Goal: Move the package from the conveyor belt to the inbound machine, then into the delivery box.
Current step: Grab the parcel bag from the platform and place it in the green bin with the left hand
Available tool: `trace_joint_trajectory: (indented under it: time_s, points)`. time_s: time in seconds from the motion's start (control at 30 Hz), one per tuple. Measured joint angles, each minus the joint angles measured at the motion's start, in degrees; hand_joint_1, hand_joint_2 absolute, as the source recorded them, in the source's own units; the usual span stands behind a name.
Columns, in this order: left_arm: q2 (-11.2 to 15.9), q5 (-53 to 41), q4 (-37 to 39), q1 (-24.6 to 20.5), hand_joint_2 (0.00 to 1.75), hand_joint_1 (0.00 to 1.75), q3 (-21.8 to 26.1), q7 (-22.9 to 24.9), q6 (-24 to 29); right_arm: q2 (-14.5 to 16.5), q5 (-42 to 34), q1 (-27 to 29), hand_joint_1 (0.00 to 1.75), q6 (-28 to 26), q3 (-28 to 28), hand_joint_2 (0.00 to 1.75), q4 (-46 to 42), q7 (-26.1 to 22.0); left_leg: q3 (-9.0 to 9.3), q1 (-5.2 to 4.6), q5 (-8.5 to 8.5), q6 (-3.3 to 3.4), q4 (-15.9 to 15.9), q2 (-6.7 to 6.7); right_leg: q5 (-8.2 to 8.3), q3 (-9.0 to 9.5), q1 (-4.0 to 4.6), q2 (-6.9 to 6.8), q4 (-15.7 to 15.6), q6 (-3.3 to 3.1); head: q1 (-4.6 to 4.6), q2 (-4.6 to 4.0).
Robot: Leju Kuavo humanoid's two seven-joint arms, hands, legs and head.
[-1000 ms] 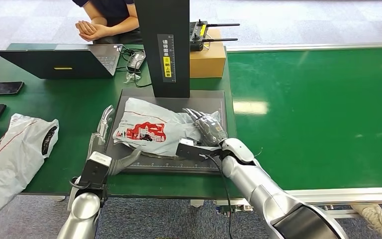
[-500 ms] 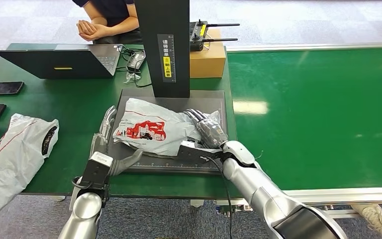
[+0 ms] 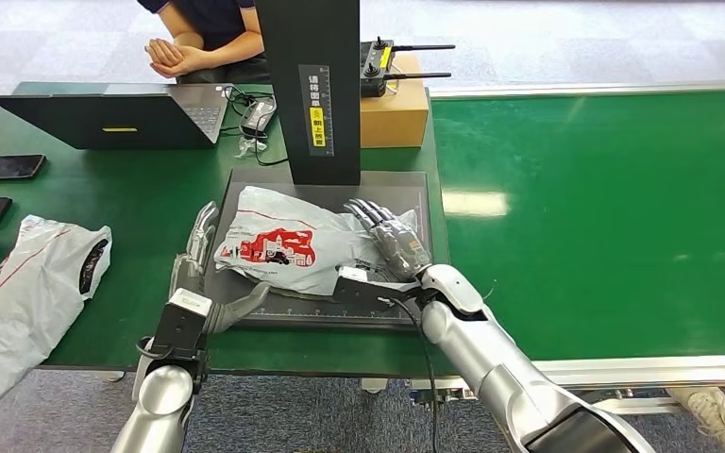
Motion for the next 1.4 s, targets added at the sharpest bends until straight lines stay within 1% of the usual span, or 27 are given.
trace_joint_trajectory:
  time_s: [0.1,0.27,0.43,0.57,0.73,0.87,1.17,1.4]
  points:
    - [0.0,-0.2,0.0,0.3,1.75,0.0,0.0,0.4,0.0,-1.0,1.7,1.6,0.0,0.0,0.3,0.0,-4.1,2.0,-0.01,0.0,0.0,0.0,0.0,0.0,0.0,0.0,0.0,0.0,0.0,0.0,0.0,0.0]
    - [0.2,-0.5,-0.1,0.8,1.75,0.0,0.0,0.8,0.1,-2.8,3.4,3.8,0.0,-0.2,1.1,0.0,-9.4,4.0,-0.01,0.0,0.0,0.0,0.0,0.0,0.0,0.0,-0.01,0.0,0.0,0.0,0.0,0.0]
    - [0.3,-0.6,-0.3,1.3,1.75,0.0,0.0,0.9,0.1,-4.4,4.4,6.3,0.0,-1.6,1.2,0.0,-14.8,6.2,0.0,0.0,0.0,0.0,0.0,-0.01,0.0,0.0,0.0,-0.01,0.0,0.0,-0.01,0.0]
    - [0.3,-0.9,-0.6,1.4,1.75,0.0,0.0,1.2,0.0,-5.7,4.3,9.6,0.0,-2.3,1.2,1.75,-19.8,7.1,0.0,0.0,0.0,0.0,0.0,0.0,0.0,0.0,0.0,0.0,0.0,0.0,0.0,0.0]
    - [0.2,-1.8,-0.6,1.3,1.75,0.0,0.0,1.5,-0.4,-6.3,3.9,15.2,0.0,-3.5,-0.3,1.75,-27.0,7.4,-0.01,0.0,-0.01,0.0,0.0,0.0,-0.01,-0.02,0.0,0.0,0.0,0.0,-0.01,0.0]
    - [0.2,-2.3,-0.6,1.0,1.75,0.0,0.0,1.7,-0.6,-6.3,2.6,18.4,0.0,-4.0,-1.9,1.75,-30.8,6.9,0.0,0.0,-0.01,0.0,0.0,0.0,-0.01,-0.01,0.0,0.0,0.0,0.0,0.0,0.0]
    - [-0.5,-4.9,-0.6,-0.1,1.75,0.0,-0.1,2.1,-1.7,-5.7,-7.4,23.7,0.0,-4.5,-5.4,1.75,-35.6,-0.2,0.0,0.0,-0.01,0.0,0.0,0.0,-0.01,0.0,0.0,0.0,0.0,0.0,0.0,0.0]
    - [-1.1,-7.6,-0.4,-2.2,1.75,0.0,-1.0,2.6,-3.1,-5.1,-8.0,27.3,0.0,-4.5,-6.7,1.75,-38.1,-1.8,0.0,0.0,-0.01,0.0,0.0,0.0,-0.01,-0.01,0.0,0.0,0.0,0.0,0.0,0.0]
